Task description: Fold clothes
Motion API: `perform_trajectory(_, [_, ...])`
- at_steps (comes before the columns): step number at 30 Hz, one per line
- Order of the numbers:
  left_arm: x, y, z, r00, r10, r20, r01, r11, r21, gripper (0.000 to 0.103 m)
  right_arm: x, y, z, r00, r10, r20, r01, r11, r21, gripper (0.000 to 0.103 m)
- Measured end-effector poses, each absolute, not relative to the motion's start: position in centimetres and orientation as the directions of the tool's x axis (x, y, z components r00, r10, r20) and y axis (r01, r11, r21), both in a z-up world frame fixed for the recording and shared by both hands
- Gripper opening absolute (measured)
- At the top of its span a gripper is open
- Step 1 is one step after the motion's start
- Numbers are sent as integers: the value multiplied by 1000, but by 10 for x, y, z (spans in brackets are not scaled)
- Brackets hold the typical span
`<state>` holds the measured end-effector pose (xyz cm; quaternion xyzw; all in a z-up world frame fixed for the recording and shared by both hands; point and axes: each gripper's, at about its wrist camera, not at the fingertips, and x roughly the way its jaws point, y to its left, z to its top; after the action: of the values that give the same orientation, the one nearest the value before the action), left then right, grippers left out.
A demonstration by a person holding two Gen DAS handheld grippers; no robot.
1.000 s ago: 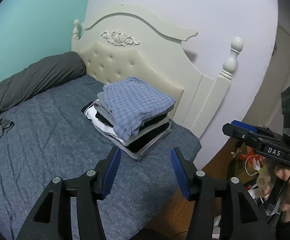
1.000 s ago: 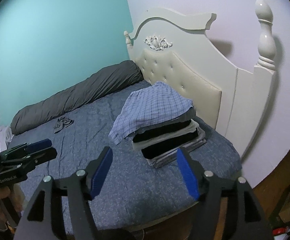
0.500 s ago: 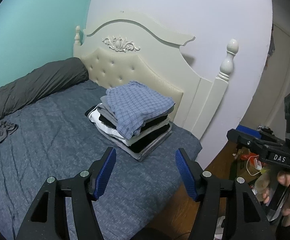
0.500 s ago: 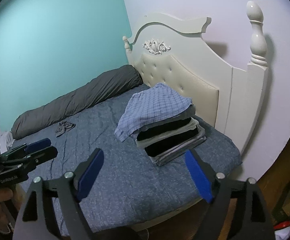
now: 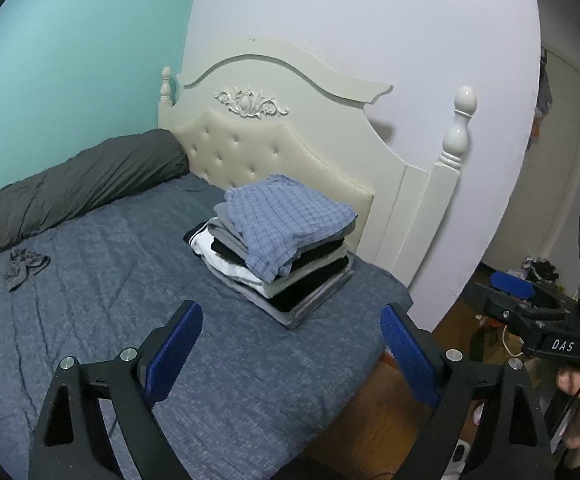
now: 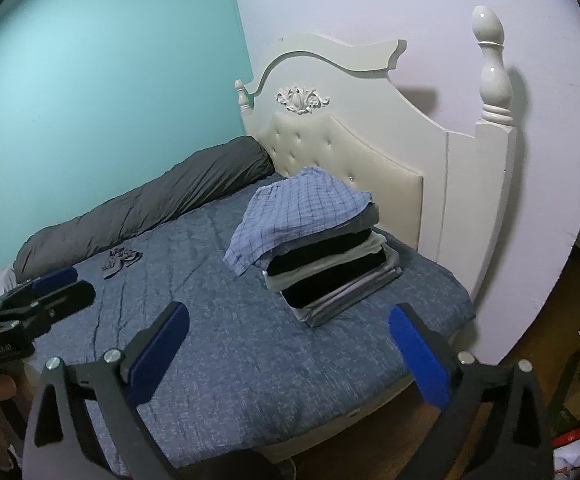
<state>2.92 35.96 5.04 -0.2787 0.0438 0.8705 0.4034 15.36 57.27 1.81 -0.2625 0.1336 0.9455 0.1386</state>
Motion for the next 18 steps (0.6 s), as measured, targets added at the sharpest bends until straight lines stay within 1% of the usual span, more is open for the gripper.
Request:
perform_trajectory(10, [35, 349, 48, -526, 678, -514, -723, -674, -149, 98, 170, 566, 15, -813, 252, -526, -383, -910, 156, 103])
perform_trajectory(13, [36, 344, 47, -536, 675, -507, -713, -684, -155, 103, 174, 564, 16, -812, 258, -524, -389, -908, 156, 103])
perform_trajectory(18, [37, 338, 44, -544, 669, -506, -702, -693, -163, 103, 178, 562, 14, -810, 266, -523, -397, -905, 155, 103])
